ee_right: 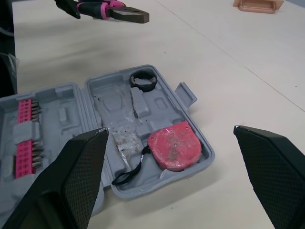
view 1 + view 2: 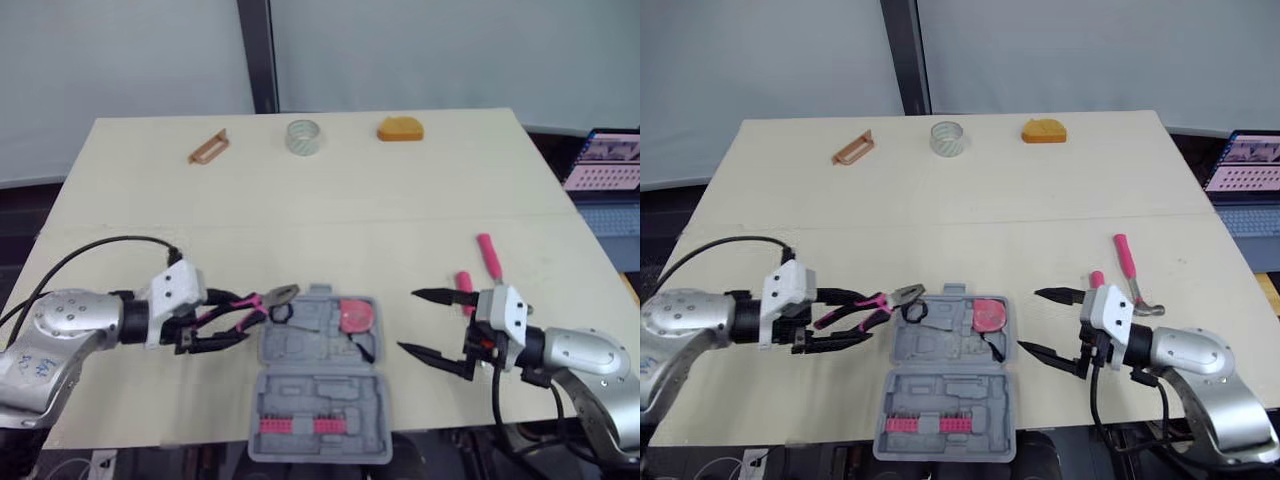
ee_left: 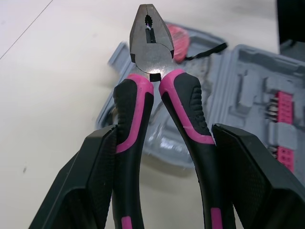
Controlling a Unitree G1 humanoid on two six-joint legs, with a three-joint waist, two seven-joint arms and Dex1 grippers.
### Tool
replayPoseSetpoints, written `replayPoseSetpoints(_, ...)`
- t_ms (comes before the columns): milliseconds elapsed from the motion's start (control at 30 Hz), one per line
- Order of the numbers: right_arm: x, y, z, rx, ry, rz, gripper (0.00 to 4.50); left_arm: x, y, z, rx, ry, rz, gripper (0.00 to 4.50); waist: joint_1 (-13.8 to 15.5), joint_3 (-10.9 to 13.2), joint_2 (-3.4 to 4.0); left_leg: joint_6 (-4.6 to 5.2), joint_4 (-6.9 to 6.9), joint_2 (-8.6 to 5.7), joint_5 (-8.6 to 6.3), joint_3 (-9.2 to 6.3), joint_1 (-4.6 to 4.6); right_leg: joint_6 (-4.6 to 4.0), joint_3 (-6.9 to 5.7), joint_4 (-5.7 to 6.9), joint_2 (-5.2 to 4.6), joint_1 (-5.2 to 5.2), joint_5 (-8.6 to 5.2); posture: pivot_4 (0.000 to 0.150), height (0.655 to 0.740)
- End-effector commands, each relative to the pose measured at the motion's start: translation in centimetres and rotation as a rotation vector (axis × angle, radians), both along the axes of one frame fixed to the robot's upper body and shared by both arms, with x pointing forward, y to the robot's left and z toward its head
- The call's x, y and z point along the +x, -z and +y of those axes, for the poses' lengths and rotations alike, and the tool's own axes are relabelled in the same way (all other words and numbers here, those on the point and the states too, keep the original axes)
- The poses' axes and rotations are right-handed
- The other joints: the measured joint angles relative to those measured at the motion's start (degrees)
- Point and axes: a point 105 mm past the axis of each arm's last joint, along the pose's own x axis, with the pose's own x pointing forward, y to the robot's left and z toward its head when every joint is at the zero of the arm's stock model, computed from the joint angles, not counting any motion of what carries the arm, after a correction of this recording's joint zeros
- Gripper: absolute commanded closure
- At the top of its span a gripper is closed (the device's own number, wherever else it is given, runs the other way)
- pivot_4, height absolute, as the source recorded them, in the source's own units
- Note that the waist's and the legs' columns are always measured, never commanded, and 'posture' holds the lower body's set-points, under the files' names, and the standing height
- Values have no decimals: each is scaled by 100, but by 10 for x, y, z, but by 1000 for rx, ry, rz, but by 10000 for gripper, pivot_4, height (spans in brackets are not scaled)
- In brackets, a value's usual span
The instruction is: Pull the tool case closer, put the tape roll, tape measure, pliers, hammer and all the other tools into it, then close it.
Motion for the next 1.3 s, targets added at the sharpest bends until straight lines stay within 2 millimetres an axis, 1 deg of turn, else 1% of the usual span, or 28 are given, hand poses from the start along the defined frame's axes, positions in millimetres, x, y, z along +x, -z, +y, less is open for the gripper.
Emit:
replayPoseSetpoints(33, -4, -8, 1, -24, -10, -9, 0, -9, -12, -24, -14, 174, -25, 17999, -6, 0, 0, 0, 0, 0, 0, 0, -1, 0, 0, 0, 0, -2, 0, 1500, 7400)
replayPoseSetpoints(133, -8, -10, 6, -19, -41, 47, 0, -11, -11, -37, 30, 291, -23, 17999, -10, 0, 0, 0, 0, 0, 0, 0, -2, 0, 0, 5, 0, -5, 0, 1500, 7400)
replayPoseSetpoints(233, -10, -14, 11, -68, -65, 45, 0, -7, -12, -46, 58, 364, -24, 17999, -13, 0, 0, 0, 0, 0, 0, 1, -5, 0, -1, 5, 1, -9, 0, 1500, 7400)
replayPoseSetpoints(300, -11, -18, 17, -70, -86, 45, 0, -3, -13, -51, 78, 392, -24, 17999, -11, 0, 0, 0, 1, 0, 0, 1, -8, 0, -1, 5, 1, -12, 0, 1500, 7400)
replayPoseSetpoints(400, -12, -17, 25, -106, -127, 99, 0, 6, -17, -61, 90, 425, -53, 17999, -12, 1, -2, 0, 6, 0, 0, 0, -11, 0, -1, 8, 1, -12, 0, 1500, 7400)
replayPoseSetpoints(467, -10, -18, 31, -103, -136, 100, 0, 9, -17, -65, 94, 438, -63, 17999, -12, 2, -3, 0, 7, 0, 0, -1, -15, 0, -3, 6, 1, -13, 0, 1500, 7400)
replayPoseSetpoints(600, -7, -18, 38, -99, -138, 83, 0, 10, -14, -70, 93, 451, -60, 17999, -13, 3, -5, 1, 8, 0, 0, -1, -18, 0, -3, 6, 0, -15, 0, 1500, 7400)
replayPoseSetpoints(700, -3, -13, 41, -95, -128, 78, 0, 10, -10, -74, 89, 458, -59, 17999, -10, 3, -5, 1, 10, 0, 0, -2, -18, 0, -3, 7, 0, -15, 0, 1500, 7400)
replayPoseSetpoints(867, -2, -10, 47, -95, -145, 81, 0, 12, -6, -77, 94, 463, -68, 17999, -14, 3, -5, 1, 11, 0, 0, -2, -19, 0, -3, 7, 0, -16, 0, 1500, 7400)
replayPoseSetpoints(1133, 0, -18, 78, -77, -193, 81, 0, 16, -3, -83, 95, 472, -80, 17999, -22, 3, -5, 1, 13, 0, 0, -4, -19, 0, -3, 15, 0, -19, 0, 1500, 7400)
replayPoseSetpoints(1300, 1, -18, 86, -84, -211, 101, 0, 17, -4, -84, 94, 472, -84, 17999, -15, 3, -5, 1, 15, 0, 0, -5, -20, 0, -4, 18, 0, -19, 0, 1500, 7400)
